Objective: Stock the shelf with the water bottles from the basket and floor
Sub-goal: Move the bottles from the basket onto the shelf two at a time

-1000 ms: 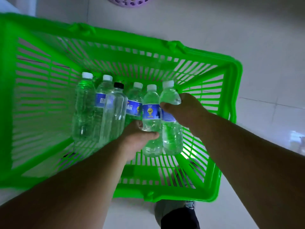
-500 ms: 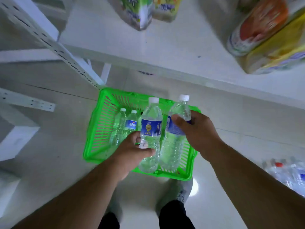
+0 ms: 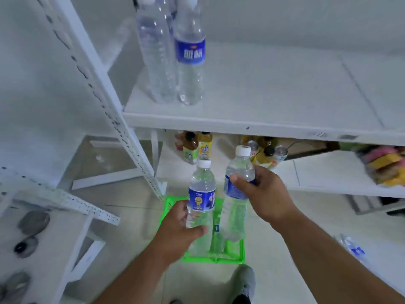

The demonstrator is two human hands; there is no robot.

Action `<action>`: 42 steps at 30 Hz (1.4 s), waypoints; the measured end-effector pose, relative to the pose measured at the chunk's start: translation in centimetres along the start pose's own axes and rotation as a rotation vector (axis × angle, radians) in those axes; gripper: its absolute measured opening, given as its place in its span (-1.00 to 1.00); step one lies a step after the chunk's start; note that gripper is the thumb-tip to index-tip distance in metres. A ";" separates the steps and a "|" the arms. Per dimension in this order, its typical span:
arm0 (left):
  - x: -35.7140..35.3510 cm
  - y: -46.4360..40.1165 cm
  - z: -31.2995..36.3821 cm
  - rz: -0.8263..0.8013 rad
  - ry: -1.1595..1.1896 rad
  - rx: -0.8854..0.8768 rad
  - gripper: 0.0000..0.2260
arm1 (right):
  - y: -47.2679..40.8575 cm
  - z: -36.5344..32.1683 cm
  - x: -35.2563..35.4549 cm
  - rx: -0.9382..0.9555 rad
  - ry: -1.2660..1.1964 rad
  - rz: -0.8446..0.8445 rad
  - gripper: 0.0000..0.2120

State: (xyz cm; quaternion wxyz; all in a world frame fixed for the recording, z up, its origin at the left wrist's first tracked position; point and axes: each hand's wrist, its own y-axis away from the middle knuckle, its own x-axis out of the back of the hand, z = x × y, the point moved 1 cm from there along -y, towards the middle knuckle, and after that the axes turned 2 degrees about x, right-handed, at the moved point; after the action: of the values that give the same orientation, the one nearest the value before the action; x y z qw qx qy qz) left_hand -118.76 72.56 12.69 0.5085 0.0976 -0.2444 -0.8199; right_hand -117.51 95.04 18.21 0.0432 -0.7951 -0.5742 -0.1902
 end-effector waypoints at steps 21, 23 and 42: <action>-4.5 11.8 19.8 0.114 -0.083 -0.406 -0.42 | 7.8 -19.1 14.1 0.280 -0.133 0.155 -0.83; -5.9 11.4 20.6 0.137 -0.059 -0.404 -0.43 | 7.0 -19.1 15.5 0.286 -0.152 0.121 -0.82; -9.1 3.8 24.7 0.235 -0.078 -0.353 -0.51 | -2.4 -19.7 19.5 0.314 -0.085 0.040 -0.85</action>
State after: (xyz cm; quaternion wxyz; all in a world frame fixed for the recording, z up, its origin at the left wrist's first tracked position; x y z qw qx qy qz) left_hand -121.66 86.60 35.02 0.6002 -0.0539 -0.1259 -0.7881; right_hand -119.48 107.69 42.94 0.1466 -0.7972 -0.5822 -0.0634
